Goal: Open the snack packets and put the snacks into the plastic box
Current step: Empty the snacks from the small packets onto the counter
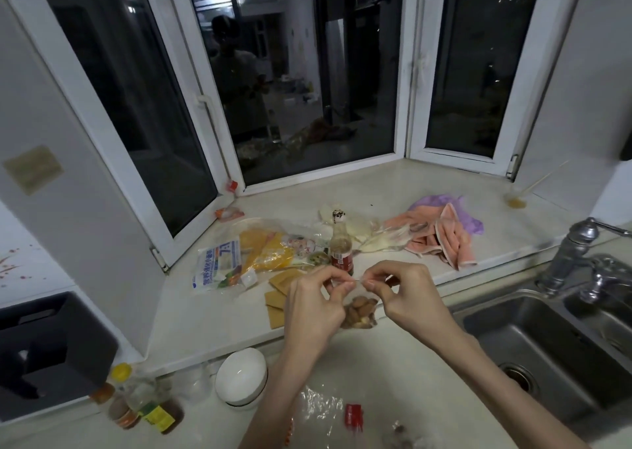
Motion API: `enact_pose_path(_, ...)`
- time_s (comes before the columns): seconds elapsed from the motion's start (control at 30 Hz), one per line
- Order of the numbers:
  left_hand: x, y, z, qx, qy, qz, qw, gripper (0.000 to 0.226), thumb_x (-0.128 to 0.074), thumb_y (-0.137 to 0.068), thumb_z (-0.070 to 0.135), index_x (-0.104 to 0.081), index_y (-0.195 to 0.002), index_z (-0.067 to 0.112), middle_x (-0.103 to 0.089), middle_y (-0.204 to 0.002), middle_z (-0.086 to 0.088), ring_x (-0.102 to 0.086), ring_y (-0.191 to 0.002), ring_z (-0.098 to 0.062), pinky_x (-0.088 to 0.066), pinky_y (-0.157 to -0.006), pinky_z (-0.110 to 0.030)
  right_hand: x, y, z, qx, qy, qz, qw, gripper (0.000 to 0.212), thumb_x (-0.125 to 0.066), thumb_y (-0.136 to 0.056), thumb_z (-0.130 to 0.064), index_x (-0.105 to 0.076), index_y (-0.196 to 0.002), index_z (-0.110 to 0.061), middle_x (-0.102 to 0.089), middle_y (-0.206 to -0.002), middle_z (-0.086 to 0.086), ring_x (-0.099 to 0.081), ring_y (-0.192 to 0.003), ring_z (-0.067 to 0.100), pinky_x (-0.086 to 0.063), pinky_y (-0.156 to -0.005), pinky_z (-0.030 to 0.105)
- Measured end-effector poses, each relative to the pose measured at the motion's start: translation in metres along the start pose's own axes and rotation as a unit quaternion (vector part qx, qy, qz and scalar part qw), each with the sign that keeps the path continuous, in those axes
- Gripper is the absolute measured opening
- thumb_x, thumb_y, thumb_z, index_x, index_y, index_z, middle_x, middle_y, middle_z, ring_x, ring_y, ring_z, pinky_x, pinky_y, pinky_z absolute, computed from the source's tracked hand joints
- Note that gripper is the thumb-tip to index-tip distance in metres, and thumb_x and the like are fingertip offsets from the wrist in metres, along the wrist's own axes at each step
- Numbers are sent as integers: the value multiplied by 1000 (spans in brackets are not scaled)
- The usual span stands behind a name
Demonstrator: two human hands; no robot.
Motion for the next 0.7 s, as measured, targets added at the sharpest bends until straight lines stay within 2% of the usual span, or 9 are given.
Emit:
enact_pose_path(0.07,-7,0,0,3,0,-14,1000,18,-76,-81,21,-68,-74,37,-65,-75,24,-59,-75,2,-49,-68,-23,7,3,4,-16,5,2,1000,12,-71,-78,-8,-73,-73,-19,-69,-69,-10,-62,-70,4,-47,-64,13)
enact_pose_path(0.17,-17,2,7,-10,-12,-13,1000,16,-76,-79,23,-67,-73,34,-63,-73,28,-59,-72,-3,-47,-62,-21,18,10,6,-28,25,16,999,9,-72,-77,-9,-73,-72,-16,-69,-69,-10,-62,-68,5,-49,-66,21)
enact_pose_path(0.27,-30,3,15,-27,-8,-18,999,11,-75,-79,25,-67,-74,31,-64,-72,23,-58,-69,-4,-51,-63,-30,31,18,5,-31,52,45,997,9,-71,-76,-6,-73,-71,-13,-69,-69,-7,-61,-65,6,-49,-65,23)
enact_pose_path(0.4,-45,2,25,-46,24,-50,997,4,-68,-80,30,-65,-77,30,-65,-75,19,-60,-73,-7,-52,-68,-38,46,24,5,-39,106,61,992,9,-70,-77,-4,-70,-70,-10,-67,-68,-2,-55,-62,10,-46,-63,25)
enact_pose_path(0.53,-57,3,41,-82,48,-75,993,6,-63,-79,36,-64,-80,30,-65,-80,22,-61,-76,-2,-53,-68,-35,61,32,10,-59,121,68,989,9,-68,-78,-7,-69,-72,-12,-66,-70,-5,-56,-65,6,-46,-64,21)
enact_pose_path(0.7,-73,5,50,-105,91,-89,986,4,-67,-78,28,-66,-74,27,-65,-75,19,-61,-73,-4,-52,-67,-35,78,46,14,-66,110,80,988,12,-70,-78,-8,-69,-72,-18,-66,-70,-10,-60,-70,5,-46,-65,17)
Point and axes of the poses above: each hand's wrist, its own y-axis away from the middle knuckle, its own x-axis out of the back of the hand, z = x × y, the point moved 6 cm from there along -y, towards the middle knuckle
